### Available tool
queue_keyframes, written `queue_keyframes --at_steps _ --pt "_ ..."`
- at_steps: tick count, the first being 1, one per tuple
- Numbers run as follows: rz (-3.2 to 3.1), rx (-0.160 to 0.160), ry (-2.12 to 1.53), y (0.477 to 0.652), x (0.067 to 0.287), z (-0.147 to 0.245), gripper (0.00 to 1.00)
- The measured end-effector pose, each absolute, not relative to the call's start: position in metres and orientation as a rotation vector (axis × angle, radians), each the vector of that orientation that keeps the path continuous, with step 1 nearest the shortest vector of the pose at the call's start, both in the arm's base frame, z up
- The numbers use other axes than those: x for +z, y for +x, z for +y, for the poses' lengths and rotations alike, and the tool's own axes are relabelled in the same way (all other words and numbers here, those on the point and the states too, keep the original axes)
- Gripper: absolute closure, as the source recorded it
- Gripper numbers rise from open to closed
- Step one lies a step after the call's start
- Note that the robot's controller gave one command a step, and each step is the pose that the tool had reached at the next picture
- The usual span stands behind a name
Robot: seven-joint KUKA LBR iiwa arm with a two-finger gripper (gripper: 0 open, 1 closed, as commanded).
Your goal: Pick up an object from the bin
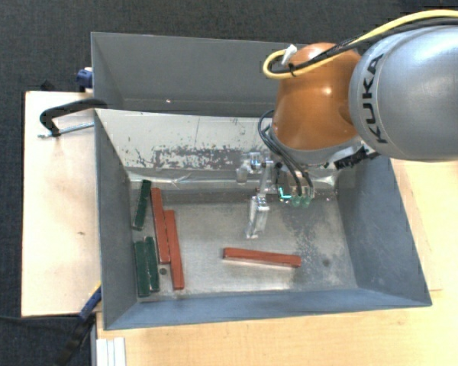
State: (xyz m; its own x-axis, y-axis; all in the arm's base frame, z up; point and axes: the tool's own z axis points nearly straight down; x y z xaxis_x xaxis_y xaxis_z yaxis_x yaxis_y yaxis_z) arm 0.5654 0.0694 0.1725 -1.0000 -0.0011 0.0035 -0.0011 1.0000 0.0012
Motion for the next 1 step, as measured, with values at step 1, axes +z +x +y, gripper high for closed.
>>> queue_keyframes --at_steps 1 --pt "-3.154 -0.005 0.035 0.5684 0.1625 0.0669 0.00"
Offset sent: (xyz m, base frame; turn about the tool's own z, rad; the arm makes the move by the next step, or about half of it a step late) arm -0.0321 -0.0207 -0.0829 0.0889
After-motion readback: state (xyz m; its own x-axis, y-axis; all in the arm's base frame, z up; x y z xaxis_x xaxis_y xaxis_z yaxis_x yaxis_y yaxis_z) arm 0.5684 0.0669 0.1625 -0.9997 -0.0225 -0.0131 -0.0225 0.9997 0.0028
